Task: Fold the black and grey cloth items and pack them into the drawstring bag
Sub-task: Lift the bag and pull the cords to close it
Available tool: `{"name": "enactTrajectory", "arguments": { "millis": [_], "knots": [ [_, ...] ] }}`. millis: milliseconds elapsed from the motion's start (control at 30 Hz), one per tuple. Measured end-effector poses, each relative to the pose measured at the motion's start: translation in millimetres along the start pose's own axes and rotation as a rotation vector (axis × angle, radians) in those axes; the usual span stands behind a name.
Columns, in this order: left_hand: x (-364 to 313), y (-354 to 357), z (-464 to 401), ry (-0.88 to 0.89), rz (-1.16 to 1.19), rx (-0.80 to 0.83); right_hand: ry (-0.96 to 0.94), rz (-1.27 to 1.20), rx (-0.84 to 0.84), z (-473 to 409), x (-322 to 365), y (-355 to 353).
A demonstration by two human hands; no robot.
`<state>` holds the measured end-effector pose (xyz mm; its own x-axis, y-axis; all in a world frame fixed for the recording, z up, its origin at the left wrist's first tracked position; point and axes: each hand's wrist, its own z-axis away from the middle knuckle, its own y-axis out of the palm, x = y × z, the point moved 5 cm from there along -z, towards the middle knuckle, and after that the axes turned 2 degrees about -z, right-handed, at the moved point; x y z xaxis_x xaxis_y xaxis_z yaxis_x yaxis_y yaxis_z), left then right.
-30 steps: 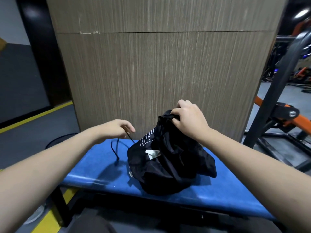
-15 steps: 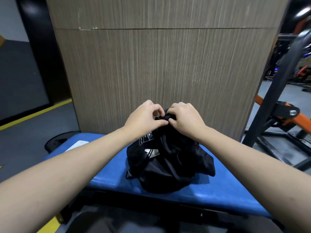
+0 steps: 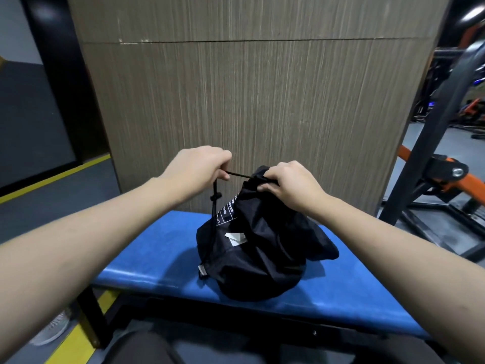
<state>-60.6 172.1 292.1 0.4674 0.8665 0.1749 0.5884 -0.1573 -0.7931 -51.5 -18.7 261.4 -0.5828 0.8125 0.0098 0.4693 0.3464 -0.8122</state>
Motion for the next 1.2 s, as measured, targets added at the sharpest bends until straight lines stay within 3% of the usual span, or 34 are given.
{"name": "enactTrajectory", "arguments": {
  "millis": [167, 433, 633, 833, 967, 1033, 1100, 1200],
  "knots": [
    [48, 2, 9, -0.018, -0.136, -0.061, 0.035, 0.05, 0.03, 0, -16, -4],
    [116, 28, 45, -0.156, -0.234, 0.007, 0.085, 0.081, 0.139, 3, -39, 5],
    [104, 59, 57, -0.225, -0.199, 0.2, 0.102, 0.037, 0.129, 3, -40, 17],
    [67, 75, 43, -0.193, -0.147, 0.244, 0.098, -0.007, 0.114, -1, -38, 24],
    [47, 81, 32, -0.192, -0.021, 0.311, 0.056, -0.016, 0.086, -5, -32, 28],
    [33, 84, 27, -0.197, 0.19, 0.333, 0.05, -0.03, 0.081, -7, -31, 31],
    [12, 80, 18, -0.158, 0.414, 0.265, 0.034, -0.051, 0.073, -8, -28, 33],
    [-18, 72, 0, -0.09, 0.506, 0.204, -0.003, -0.069, 0.082, -10, -23, 37]
  ]
}}
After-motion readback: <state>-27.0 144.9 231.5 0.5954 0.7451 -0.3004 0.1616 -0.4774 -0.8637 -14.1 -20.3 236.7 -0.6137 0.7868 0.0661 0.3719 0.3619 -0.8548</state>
